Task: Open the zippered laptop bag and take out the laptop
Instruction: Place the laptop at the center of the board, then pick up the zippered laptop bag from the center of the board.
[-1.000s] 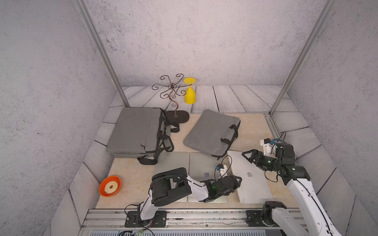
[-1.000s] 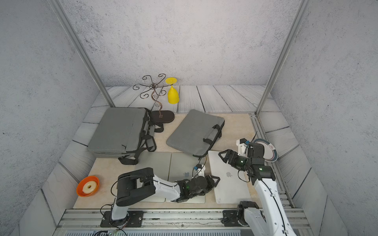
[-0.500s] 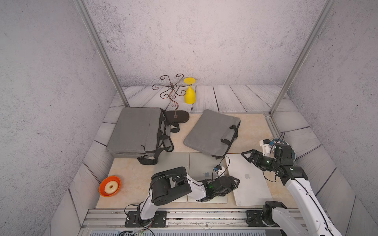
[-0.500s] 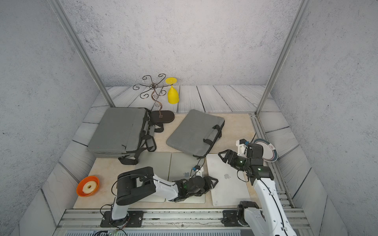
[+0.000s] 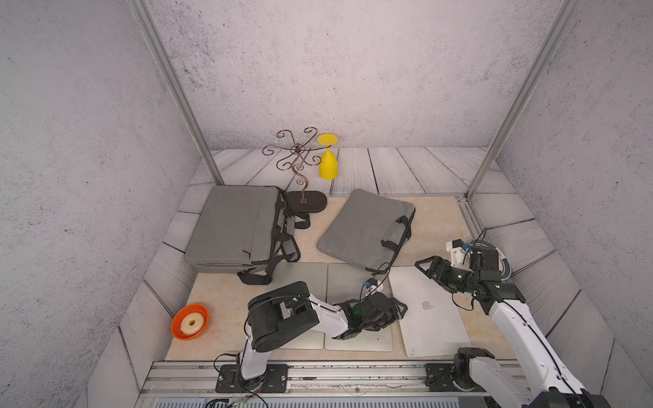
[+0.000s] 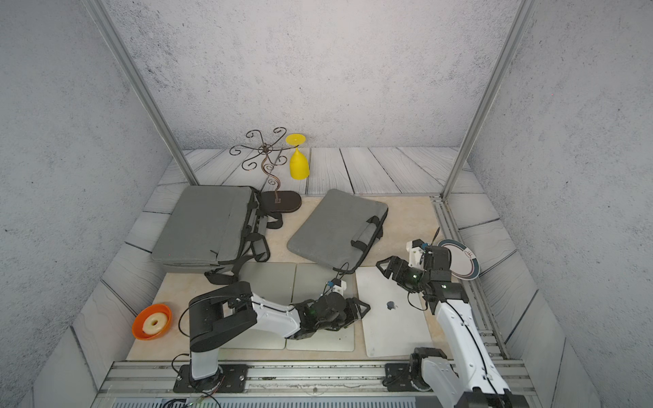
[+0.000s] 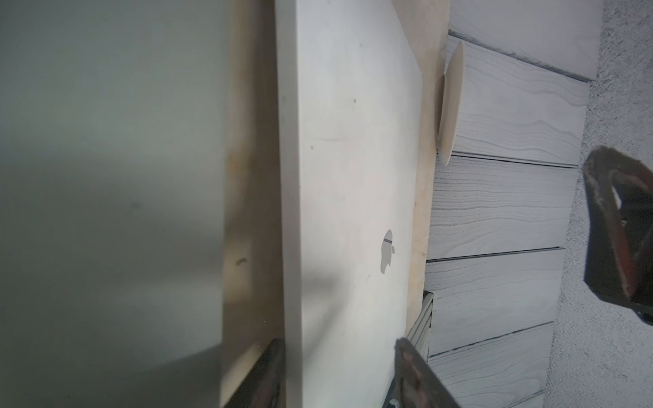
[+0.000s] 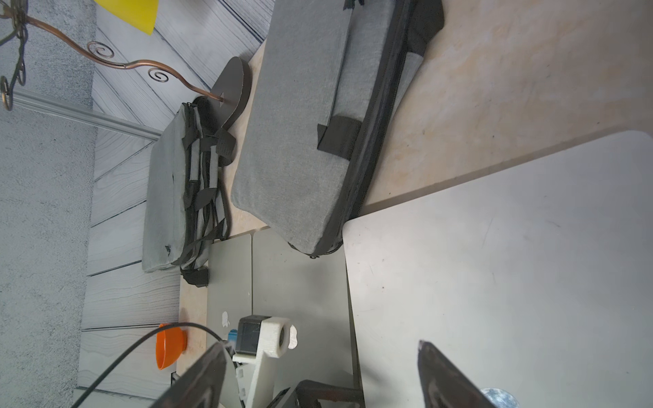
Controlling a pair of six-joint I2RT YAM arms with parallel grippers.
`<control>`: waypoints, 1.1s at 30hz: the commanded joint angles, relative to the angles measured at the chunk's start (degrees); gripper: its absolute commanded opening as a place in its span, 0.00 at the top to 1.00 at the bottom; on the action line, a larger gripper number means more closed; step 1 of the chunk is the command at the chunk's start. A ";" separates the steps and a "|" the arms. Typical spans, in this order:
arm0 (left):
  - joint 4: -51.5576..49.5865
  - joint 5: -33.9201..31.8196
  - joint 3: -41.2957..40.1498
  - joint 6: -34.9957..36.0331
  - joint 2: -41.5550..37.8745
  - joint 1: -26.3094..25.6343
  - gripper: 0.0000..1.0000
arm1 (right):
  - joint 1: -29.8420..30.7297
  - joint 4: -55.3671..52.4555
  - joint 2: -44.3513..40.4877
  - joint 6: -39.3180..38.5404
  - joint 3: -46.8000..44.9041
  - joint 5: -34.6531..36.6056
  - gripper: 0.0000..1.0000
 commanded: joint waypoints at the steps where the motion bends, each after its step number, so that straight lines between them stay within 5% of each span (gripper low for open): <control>1: -1.68 3.52 1.52 3.75 -2.00 1.98 0.48 | 0.34 2.52 1.33 0.63 -0.76 0.67 0.16; 9: -5.17 7.61 2.57 7.50 -3.98 5.78 0.48 | 1.73 7.45 6.62 2.17 -1.17 1.88 0.12; 19: -27.64 15.25 6.52 26.73 -18.05 13.58 0.44 | 8.18 17.38 20.22 5.44 1.65 5.91 0.08; 25: -40.24 16.87 5.53 40.10 -25.48 23.75 0.38 | 10.86 22.59 29.29 8.22 4.92 6.46 0.08; 33: -46.76 21.26 6.79 52.33 -23.32 39.35 0.36 | 13.01 26.87 38.94 10.91 8.36 6.32 0.10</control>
